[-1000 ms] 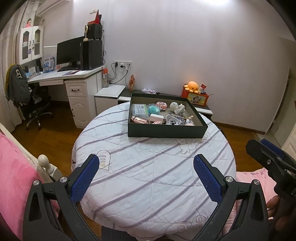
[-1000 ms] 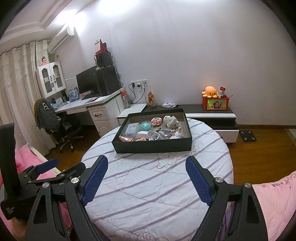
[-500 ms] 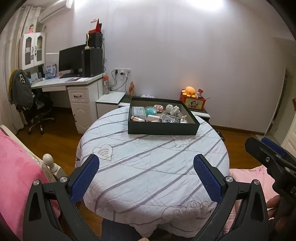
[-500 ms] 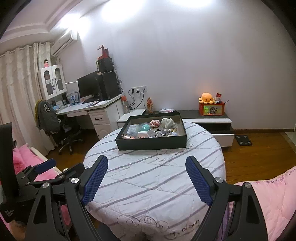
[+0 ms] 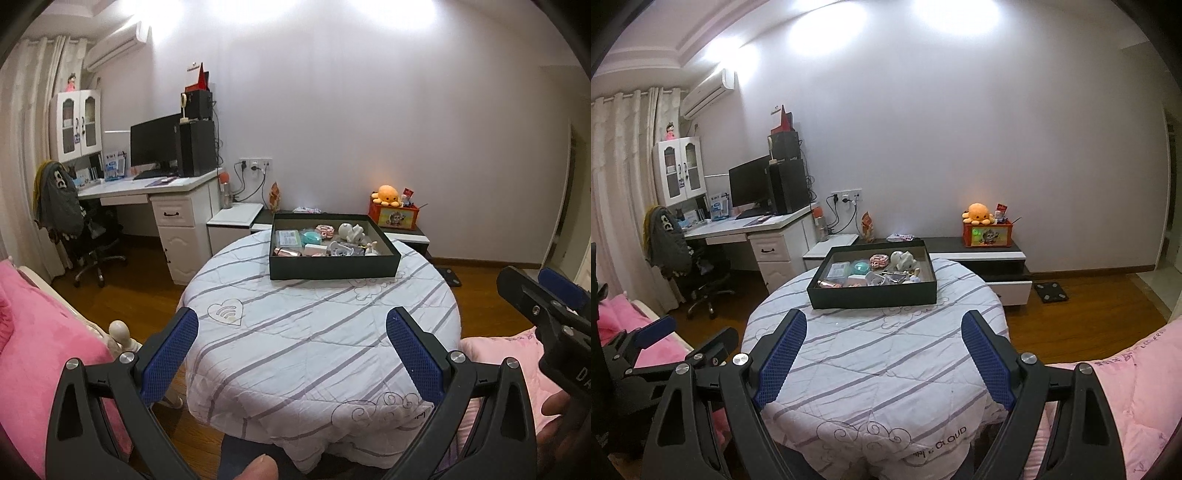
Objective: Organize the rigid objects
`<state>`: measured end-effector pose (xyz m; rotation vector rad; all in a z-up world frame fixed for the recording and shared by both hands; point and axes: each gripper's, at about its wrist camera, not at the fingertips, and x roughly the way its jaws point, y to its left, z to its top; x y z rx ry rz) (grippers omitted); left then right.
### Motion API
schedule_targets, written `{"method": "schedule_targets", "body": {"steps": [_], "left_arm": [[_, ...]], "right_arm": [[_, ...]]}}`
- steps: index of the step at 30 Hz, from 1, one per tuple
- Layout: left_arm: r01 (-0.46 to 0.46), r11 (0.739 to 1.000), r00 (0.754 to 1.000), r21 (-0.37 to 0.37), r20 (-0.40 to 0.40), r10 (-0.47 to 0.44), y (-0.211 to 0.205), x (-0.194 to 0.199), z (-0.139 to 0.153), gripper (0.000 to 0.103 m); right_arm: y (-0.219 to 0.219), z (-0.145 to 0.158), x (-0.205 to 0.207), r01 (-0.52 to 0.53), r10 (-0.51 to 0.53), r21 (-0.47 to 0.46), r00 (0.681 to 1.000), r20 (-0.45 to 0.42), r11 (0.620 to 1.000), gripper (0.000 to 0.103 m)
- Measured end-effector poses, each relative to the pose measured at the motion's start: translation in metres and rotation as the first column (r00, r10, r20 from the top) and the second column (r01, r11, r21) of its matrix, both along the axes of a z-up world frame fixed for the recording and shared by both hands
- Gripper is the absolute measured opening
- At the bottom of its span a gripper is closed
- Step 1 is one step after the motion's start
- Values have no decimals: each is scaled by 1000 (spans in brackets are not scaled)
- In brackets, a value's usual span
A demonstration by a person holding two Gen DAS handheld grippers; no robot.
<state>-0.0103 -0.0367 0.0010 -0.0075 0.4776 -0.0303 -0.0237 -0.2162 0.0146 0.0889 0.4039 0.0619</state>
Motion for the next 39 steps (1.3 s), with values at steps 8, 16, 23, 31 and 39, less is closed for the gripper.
{"method": "schedule_targets", "body": {"steps": [8, 16, 23, 31, 39], "left_arm": [[-5, 1000, 1000, 6, 7, 5, -1, -6, 1, 103], [-31, 999, 1000, 8, 5, 31, -3, -11, 7, 103], [-34, 999, 999, 4, 0, 34, -2, -11, 11, 103], [-24, 1000, 1000, -3, 6, 24, -1, -12, 13, 103], [-21, 1000, 1000, 2, 11, 21, -2, -12, 13, 103]], "right_arm": [[2, 3, -6, 4, -4, -10, 1000, 5, 1000, 88], [1, 3, -6, 0, 0, -9, 1000, 2, 1000, 88], [1, 3, -5, -2, 2, -9, 1000, 2, 1000, 88], [1, 3, -5, -2, 2, -11, 1000, 2, 1000, 88], [0, 2, -5, -2, 2, -8, 1000, 3, 1000, 88]]}}
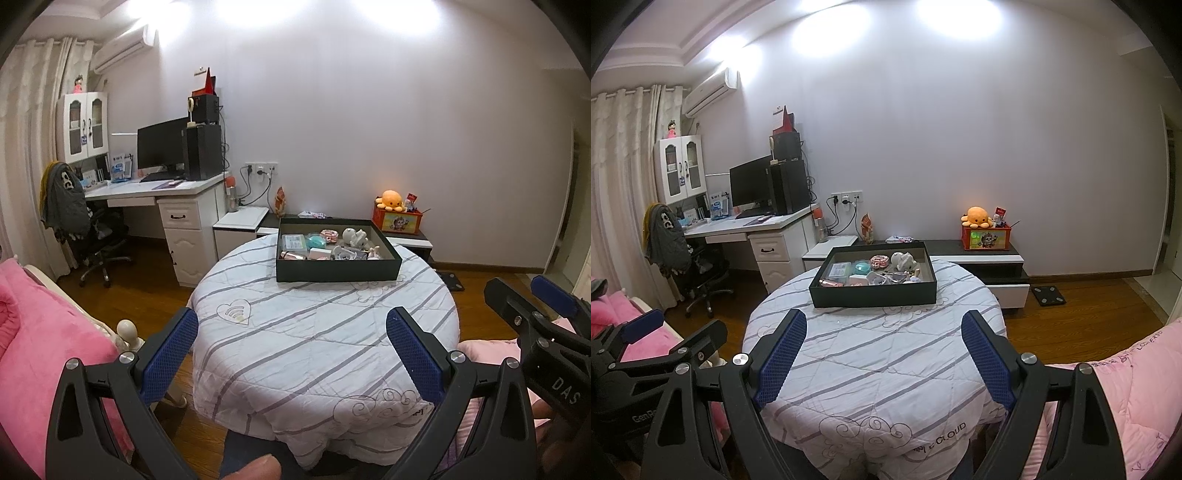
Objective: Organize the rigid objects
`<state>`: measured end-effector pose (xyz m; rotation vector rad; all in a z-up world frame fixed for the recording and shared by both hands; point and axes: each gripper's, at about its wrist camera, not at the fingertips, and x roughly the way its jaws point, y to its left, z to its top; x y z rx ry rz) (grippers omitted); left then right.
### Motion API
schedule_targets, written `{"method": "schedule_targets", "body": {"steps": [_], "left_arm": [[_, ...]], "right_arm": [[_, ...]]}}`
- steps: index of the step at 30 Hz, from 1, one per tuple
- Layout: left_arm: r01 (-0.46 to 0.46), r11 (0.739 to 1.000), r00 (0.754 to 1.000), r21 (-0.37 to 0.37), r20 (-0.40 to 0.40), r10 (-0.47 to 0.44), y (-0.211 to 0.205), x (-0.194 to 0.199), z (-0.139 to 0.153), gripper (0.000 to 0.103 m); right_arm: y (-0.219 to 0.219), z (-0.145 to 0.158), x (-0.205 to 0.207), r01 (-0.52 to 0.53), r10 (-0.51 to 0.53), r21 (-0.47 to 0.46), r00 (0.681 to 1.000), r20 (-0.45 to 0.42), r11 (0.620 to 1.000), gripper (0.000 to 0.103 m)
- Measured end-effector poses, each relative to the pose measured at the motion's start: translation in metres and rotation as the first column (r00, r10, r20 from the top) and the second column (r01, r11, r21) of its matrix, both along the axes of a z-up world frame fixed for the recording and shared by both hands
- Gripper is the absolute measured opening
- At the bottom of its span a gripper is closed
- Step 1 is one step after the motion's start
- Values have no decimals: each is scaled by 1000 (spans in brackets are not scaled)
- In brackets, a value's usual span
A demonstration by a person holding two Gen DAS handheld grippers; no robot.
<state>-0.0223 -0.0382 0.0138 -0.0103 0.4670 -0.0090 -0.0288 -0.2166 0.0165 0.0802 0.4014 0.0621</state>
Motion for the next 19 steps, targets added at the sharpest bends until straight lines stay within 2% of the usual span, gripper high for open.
{"method": "schedule_targets", "body": {"steps": [5, 19], "left_arm": [[-5, 1000, 1000, 16, 4, 5, -3, -1, -1, 103], [5, 1000, 1000, 0, 13, -5, 1, -6, -1, 103]], "right_arm": [[0, 0, 0, 0, 0, -1, 1000, -3, 1000, 88], [-2, 0, 1, 6, -6, 1, 1000, -4, 1000, 88]]}}
